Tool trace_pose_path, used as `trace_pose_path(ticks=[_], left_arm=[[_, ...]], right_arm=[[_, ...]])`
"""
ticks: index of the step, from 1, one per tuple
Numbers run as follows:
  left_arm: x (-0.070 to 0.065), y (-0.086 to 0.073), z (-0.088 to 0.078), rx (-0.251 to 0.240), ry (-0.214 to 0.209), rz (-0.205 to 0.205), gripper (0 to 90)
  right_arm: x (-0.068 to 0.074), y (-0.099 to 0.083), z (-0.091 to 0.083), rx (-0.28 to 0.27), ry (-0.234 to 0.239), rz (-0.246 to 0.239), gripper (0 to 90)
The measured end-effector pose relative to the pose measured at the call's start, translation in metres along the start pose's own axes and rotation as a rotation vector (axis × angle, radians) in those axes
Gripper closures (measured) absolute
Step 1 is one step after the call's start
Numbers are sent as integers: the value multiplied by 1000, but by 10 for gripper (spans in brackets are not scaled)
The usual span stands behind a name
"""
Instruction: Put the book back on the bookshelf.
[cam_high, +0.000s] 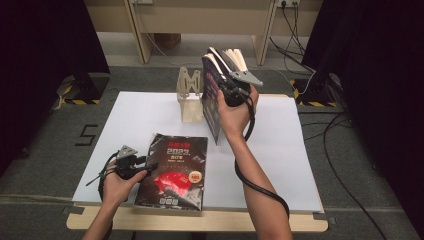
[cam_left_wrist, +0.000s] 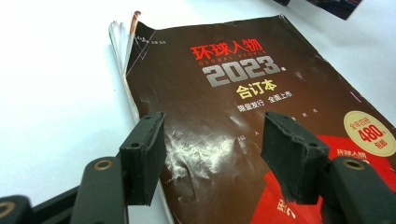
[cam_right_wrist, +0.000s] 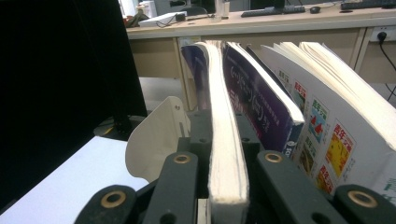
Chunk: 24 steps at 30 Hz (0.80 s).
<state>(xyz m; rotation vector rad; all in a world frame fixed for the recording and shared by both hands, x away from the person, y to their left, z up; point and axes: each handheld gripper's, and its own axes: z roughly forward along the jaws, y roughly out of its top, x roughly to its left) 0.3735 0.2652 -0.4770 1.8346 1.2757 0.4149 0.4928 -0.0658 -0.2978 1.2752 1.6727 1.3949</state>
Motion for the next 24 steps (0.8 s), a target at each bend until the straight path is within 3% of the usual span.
trace_pose_path(ticks=[8,24], left_arm=[[-3,-1,-1,-18,-8,2,386],[-5,0,3,-8,-19,9,385]], right_arm=[[8,1,-1,-10,-3,8,832],[0,1,4,-21,-24,17,832]])
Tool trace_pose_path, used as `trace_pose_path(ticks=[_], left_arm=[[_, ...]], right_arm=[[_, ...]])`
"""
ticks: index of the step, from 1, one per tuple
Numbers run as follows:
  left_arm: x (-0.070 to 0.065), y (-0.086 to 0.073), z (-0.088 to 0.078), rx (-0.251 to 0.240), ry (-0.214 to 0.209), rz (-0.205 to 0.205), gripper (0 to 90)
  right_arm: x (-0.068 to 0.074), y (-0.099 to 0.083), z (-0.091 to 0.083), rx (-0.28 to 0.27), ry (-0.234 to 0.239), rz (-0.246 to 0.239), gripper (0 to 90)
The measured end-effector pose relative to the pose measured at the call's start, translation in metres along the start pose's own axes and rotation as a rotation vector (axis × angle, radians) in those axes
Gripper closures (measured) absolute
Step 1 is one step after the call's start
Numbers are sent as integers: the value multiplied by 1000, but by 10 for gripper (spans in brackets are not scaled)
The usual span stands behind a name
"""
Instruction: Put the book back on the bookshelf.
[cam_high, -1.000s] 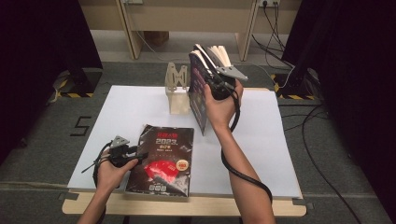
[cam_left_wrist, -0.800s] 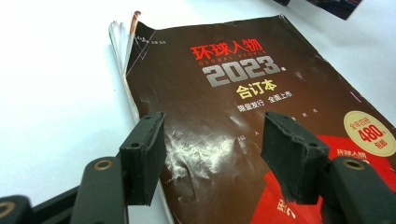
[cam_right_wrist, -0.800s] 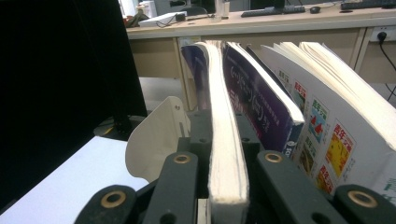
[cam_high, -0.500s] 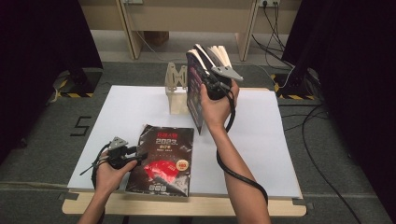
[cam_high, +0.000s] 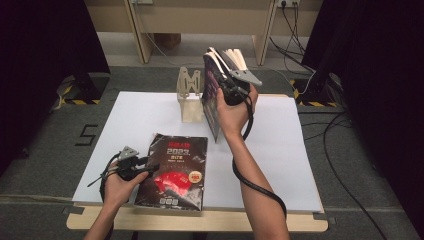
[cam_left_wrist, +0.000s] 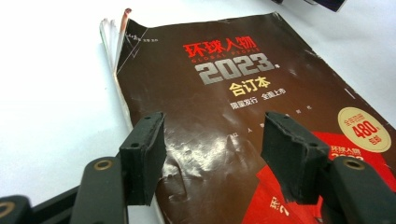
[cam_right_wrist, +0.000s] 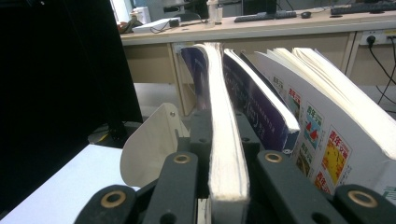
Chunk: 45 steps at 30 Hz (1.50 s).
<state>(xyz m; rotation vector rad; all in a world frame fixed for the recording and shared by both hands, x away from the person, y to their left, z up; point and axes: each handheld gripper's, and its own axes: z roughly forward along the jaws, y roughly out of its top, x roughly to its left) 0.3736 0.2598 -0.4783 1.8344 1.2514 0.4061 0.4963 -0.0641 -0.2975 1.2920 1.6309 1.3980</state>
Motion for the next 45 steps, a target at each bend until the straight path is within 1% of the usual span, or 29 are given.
trace_pose_path(ticks=[1,4,6,9,13,19,22,25,33,37,38,43,45], left_arm=[[-1,1,0,6,-1,5,385],[-1,1,0,1,-4,6,385],[-1,1,1,-1,-5,7,385],[-1,1,2,5,-4,10,385],[-2,0,3,0,-6,11,385],[-3,-1,4,13,-10,14,385],[-3,-1,4,10,-12,14,386],[-2,0,4,7,-8,12,385],[-2,-1,4,10,-10,11,386],[-1,-1,4,10,-8,12,386],[-1,-1,4,11,-9,12,386],[-1,-1,4,12,-7,13,386],[-1,-1,4,12,-7,13,386]], right_arm=[[0,0,1,1,-1,6,832],[0,1,3,-1,-6,-3,832],[0,1,4,-1,-6,5,832],[0,1,6,-1,-6,4,832],[-1,1,10,-5,-11,-3,832],[-2,2,16,-9,-20,-6,832],[-1,2,19,-12,-22,-3,832],[-1,3,22,-12,-23,-11,832],[2,4,30,-20,-22,-10,832],[3,5,35,-10,-23,-12,831],[4,5,36,-13,-24,-17,832],[5,4,40,-15,-25,-11,832],[4,4,42,-19,-29,-23,831]])
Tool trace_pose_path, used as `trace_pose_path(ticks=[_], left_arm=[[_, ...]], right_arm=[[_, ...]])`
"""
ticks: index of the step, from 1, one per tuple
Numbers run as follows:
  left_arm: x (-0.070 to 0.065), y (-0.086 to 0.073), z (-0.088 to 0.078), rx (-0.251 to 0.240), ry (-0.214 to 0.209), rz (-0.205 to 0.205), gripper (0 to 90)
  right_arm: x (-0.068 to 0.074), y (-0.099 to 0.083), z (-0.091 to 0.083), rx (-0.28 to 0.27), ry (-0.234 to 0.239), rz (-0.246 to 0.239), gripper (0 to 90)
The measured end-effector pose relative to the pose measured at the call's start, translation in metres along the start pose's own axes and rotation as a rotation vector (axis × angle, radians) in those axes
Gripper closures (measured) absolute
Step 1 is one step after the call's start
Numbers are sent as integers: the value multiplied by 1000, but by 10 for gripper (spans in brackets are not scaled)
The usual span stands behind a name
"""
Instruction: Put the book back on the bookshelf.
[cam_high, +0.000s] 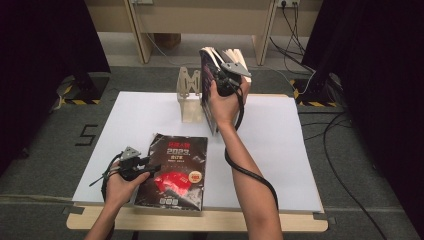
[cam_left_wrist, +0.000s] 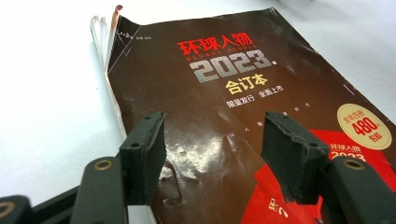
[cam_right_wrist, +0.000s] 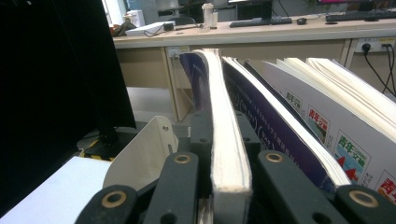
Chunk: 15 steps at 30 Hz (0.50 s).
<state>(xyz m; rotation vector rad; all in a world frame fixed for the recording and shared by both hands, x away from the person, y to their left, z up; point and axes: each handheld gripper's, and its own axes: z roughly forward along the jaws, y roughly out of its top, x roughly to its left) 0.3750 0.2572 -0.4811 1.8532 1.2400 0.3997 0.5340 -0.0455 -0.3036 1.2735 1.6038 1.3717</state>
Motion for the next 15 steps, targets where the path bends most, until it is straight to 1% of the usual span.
trace_pose_path(ticks=[1,2,7,12,14,15], left_arm=[[0,0,0,-1,0,0,387],[0,0,0,-1,0,0,386],[0,0,0,1,-1,0,386],[1,0,0,0,2,-1,386],[1,0,0,0,2,-1,386],[1,0,0,-3,3,0,386]], right_arm=[[0,0,1,3,1,7,831],[0,-1,2,0,-1,2,831],[1,-4,7,1,-2,11,831],[2,-11,11,15,-3,2,830],[2,-13,11,10,-9,-5,829],[2,-14,11,9,-12,-16,828]])
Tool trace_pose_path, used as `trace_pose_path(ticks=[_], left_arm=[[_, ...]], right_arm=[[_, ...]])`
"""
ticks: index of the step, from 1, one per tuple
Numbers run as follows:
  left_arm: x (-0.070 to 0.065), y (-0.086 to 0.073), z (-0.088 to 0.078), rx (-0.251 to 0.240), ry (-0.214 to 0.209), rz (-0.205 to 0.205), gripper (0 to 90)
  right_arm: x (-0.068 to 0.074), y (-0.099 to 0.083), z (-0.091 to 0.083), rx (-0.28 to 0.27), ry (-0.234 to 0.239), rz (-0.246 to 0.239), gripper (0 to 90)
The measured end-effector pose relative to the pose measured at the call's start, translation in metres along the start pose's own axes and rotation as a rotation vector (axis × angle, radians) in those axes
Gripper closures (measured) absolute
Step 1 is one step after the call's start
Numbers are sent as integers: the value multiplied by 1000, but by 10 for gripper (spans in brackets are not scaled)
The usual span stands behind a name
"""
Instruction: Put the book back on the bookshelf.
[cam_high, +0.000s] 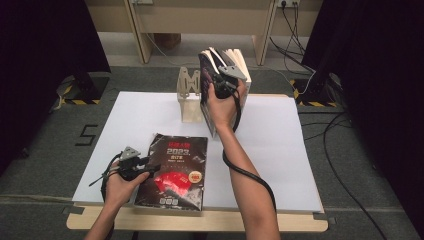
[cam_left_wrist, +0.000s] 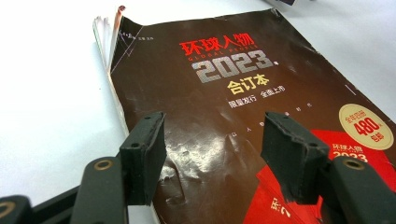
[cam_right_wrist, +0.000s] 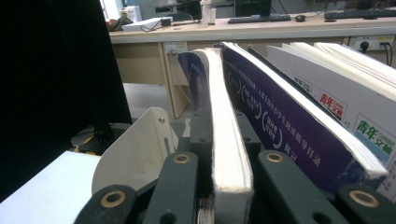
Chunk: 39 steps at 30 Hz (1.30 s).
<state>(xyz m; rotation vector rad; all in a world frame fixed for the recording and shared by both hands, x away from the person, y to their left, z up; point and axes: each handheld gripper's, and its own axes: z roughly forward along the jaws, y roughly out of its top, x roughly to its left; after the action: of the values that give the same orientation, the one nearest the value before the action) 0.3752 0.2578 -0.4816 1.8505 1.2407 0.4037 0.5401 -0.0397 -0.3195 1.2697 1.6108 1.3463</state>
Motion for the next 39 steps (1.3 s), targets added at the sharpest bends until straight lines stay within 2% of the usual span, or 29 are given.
trace_pose_path(ticks=[9,12,17,19,27,39], left_arm=[[-2,0,1,5,-3,6,386],[-3,0,2,4,-6,7,386],[-4,-1,2,7,-8,6,386],[-4,-1,2,6,-8,7,386],[-4,-1,3,7,-6,6,386],[-4,0,2,4,-6,6,386]], right_arm=[[-4,-5,-5,32,7,1,797],[-7,-4,-9,47,19,20,768],[-9,-6,-16,68,21,13,747],[-11,-7,-17,77,26,25,747],[-17,-5,-14,119,23,35,754],[-14,-2,-7,168,9,29,805]])
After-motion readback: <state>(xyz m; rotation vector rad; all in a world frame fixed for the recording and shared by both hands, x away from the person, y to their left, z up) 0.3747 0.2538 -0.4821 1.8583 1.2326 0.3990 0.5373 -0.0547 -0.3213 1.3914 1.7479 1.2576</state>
